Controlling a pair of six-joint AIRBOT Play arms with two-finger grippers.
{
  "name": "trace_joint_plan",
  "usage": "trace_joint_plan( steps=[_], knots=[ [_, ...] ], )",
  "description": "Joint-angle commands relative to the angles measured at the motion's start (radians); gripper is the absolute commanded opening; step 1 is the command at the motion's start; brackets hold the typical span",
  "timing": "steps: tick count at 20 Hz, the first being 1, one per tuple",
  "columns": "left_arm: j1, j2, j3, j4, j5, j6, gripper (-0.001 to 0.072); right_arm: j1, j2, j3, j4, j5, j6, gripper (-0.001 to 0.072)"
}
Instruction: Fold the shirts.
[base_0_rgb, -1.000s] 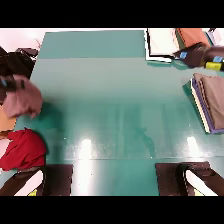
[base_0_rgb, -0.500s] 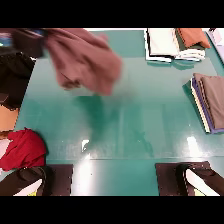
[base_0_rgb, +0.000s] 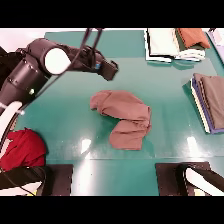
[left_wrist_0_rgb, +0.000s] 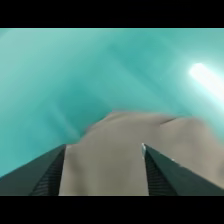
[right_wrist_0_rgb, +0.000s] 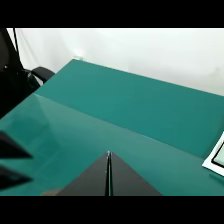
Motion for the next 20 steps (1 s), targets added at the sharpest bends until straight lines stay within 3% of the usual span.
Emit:
trace_joint_plan(
  steps=[1,6,15,16,17,18,20],
  knots=[
    [0.200,-0.056,-0.020,-0.019,-0.080,-0.100,0.0571,-0.006,-0.018,0.009,0.001,0.035,0.000,0.0022],
    [0.403,-0.166,-0.225,-0.254,-0.111,-0.101,0.0572,-0.006,-0.044,0.009,0.002,0.064,0.000,0.0021],
    [0.296,-0.341,-0.312,-0.391,-0.020,-0.024,0.0564,0.082,-0.111,0.009,0.000,0.074,0.000,0.0021],
    [0.291,-0.338,-0.303,-0.390,-0.019,-0.024,0.0392,0.083,-0.116,0.009,-0.001,0.076,0.000,0.0021],
    [0.295,-0.336,-0.284,-0.390,-0.025,-0.024,0.0159,0.080,-0.116,0.009,-0.008,0.085,0.003,0.0021],
    [0.304,-0.335,-0.251,-0.384,-0.047,-0.021,0.0022,0.066,-0.115,0.009,-0.037,0.107,0.027,0.0021],
    [0.328,-0.334,-0.167,-0.383,-0.105,-0.010,0.0022,0.037,-0.105,-0.024,-0.120,0.182,0.080,0.0021]
  ],
)
